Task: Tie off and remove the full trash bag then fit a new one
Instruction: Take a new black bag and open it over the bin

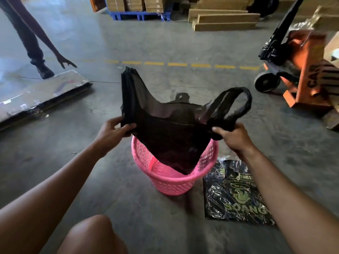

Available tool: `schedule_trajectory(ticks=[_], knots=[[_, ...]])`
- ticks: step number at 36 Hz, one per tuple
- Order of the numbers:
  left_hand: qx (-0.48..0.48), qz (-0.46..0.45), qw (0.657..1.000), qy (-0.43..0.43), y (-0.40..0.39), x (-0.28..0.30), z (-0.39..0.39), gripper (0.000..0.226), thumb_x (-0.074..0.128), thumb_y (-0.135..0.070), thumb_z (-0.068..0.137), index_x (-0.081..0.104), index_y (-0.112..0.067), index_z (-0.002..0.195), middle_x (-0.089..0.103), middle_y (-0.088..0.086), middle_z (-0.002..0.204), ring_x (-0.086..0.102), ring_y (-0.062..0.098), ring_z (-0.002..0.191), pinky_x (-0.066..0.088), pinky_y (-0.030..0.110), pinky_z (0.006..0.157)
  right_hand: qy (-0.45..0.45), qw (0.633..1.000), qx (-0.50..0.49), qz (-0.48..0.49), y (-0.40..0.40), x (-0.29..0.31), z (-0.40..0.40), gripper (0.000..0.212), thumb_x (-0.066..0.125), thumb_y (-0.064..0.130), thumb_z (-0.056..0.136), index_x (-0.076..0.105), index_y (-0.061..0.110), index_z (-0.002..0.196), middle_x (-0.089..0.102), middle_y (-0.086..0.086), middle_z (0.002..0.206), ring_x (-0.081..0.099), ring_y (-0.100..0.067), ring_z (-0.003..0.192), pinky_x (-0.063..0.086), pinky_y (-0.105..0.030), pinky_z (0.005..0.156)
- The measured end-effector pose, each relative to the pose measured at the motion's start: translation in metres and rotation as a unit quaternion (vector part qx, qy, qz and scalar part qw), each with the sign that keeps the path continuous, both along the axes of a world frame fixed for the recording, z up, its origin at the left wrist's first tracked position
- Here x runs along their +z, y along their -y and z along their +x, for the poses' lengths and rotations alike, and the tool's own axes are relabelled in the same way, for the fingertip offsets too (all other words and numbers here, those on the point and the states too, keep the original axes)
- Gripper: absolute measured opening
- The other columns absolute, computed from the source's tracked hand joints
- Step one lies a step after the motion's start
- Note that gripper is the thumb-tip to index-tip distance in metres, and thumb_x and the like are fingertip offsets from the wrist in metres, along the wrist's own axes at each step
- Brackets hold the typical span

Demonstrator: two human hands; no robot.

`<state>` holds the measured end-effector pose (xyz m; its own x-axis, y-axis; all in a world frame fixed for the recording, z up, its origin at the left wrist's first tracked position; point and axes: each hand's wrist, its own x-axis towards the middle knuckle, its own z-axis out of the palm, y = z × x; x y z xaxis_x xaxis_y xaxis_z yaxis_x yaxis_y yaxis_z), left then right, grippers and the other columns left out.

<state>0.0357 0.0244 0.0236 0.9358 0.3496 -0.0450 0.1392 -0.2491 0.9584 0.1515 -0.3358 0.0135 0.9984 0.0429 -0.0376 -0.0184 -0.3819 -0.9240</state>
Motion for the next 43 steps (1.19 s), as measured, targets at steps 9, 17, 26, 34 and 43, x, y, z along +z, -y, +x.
schedule_trajectory(ticks=[9, 17, 26, 34, 43], knots=[[-0.051, 0.084, 0.995, -0.031, -0.017, -0.057, -0.071, 0.037, 0.089, -0.049, 0.060, 0.080, -0.023, 0.083, 0.071, 0.019, 0.102, 0.065, 0.015, 0.085, 0.056, 0.028, 0.071, -0.054, 0.997, 0.045, 0.032, 0.047, -0.056, -0.061, 0.059, 0.092, 0.038, 0.059, 0.074, 0.004, 0.104, 0.077, 0.010, 0.092, 0.074, -0.014, 0.090, 0.059, -0.029, 0.083], [-0.109, -0.118, 0.973, -0.167, -0.028, -0.098, -0.098, 0.042, 0.068, 0.007, 0.080, 0.081, -0.023, 0.107, 0.072, 0.018, 0.126, 0.072, 0.016, 0.097, 0.059, 0.024, 0.079, -0.256, 0.948, 0.053, 0.179, 0.061, -0.092, -0.094, 0.068, 0.086, 0.012, 0.051, 0.070, 0.003, 0.116, 0.076, -0.013, 0.115, 0.074, -0.024, 0.095, 0.060, -0.030, 0.086], [0.054, -0.116, 0.982, -0.142, -0.009, -0.045, -0.110, 0.045, 0.066, -0.059, 0.085, 0.066, -0.022, 0.112, 0.061, 0.022, 0.131, 0.069, 0.027, 0.099, 0.052, 0.039, 0.085, -0.178, 0.923, -0.198, 0.277, 0.097, -0.062, -0.081, 0.032, 0.043, 0.013, 0.095, 0.063, 0.000, 0.115, 0.073, -0.003, 0.076, 0.067, -0.008, 0.054, 0.047, -0.023, 0.051], [-0.086, 0.319, 0.933, -0.144, 0.074, -0.032, -0.131, 0.111, 0.090, -0.064, 0.049, 0.030, -0.035, 0.137, 0.030, -0.004, 0.122, 0.054, 0.018, 0.104, 0.052, 0.036, 0.094, 0.063, 0.997, 0.033, -0.034, 0.063, 0.072, -0.066, 0.079, 0.066, 0.083, 0.065, 0.049, 0.027, 0.118, 0.063, -0.001, 0.113, 0.066, -0.021, 0.084, 0.048, -0.033, 0.069], [-0.155, 0.119, 0.980, -0.034, 0.028, -0.005, -0.111, 0.042, 0.072, 0.004, 0.086, 0.048, -0.026, 0.104, 0.068, 0.006, 0.103, 0.078, 0.029, 0.083, 0.065, 0.045, 0.069, 0.164, 0.808, 0.358, -0.438, 0.038, 0.060, -0.064, 0.031, 0.058, 0.012, 0.071, 0.051, 0.031, 0.094, 0.056, 0.003, 0.097, 0.062, -0.025, 0.080, 0.053, -0.042, 0.065]])
